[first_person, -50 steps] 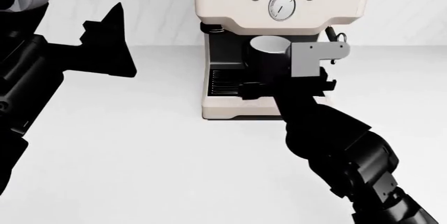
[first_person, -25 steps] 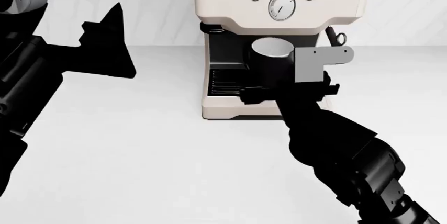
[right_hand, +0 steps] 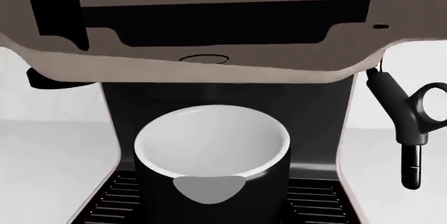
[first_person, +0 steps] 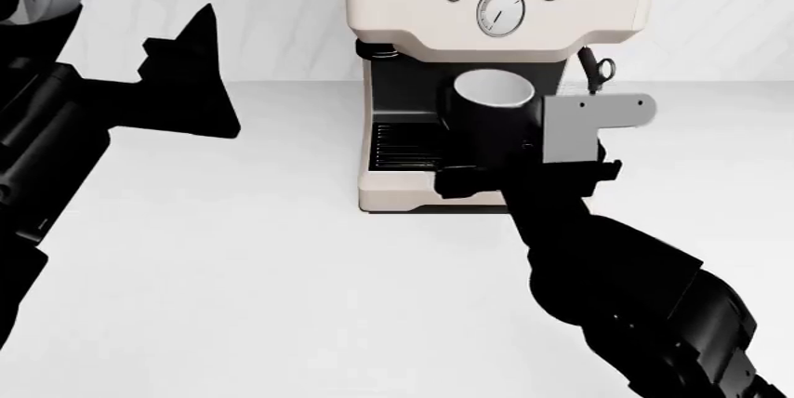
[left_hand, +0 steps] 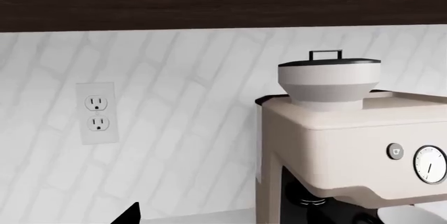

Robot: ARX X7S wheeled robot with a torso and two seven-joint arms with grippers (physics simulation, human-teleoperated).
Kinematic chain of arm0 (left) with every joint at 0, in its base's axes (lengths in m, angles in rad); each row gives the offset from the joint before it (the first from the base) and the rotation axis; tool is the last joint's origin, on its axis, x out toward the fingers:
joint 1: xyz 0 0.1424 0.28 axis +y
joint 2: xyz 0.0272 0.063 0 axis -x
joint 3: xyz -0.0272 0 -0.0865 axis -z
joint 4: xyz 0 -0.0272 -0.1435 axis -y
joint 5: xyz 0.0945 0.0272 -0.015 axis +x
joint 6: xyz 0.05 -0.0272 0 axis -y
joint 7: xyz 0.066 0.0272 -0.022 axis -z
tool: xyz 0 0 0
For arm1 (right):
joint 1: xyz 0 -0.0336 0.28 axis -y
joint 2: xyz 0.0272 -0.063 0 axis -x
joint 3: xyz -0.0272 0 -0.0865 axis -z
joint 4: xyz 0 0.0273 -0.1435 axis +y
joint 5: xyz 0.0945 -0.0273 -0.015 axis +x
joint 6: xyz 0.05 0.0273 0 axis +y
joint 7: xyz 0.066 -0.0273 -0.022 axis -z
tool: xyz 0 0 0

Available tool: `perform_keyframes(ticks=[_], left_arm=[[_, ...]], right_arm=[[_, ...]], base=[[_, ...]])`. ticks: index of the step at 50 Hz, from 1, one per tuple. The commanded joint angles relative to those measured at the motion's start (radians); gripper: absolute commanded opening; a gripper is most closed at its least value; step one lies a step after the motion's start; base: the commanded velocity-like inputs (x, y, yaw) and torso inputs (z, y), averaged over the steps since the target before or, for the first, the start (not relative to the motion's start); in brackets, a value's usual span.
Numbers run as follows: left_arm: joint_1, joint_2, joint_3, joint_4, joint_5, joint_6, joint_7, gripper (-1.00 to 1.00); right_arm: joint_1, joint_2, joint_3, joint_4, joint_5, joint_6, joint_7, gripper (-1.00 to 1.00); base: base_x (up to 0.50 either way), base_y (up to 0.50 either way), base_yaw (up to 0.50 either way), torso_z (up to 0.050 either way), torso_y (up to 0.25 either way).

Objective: Pick the mug from under the coffee machine dispenser and place it on the counter.

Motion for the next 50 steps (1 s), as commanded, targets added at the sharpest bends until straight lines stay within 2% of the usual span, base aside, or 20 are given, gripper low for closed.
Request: perform_keyframes(ticks=[1,50], left_arm=[[-0.004,-0.004,0.001,0.0,-0.003,0.002,-0.002,1.0],[-0.005,-0.012,0.006,0.003,0.002,0.012,0.0,1.0]], right_arm=[[-0.037,0.031,0.014,-0.078,0.005,0.015,0.011,-1.0],[-0.152,0.146,0.08,-0.312,0.1,0.028,0.106,-1.0]], base=[[0.0,0.0,0.0,0.0,0.0],[0.0,0.0,0.0,0.0,0.0]])
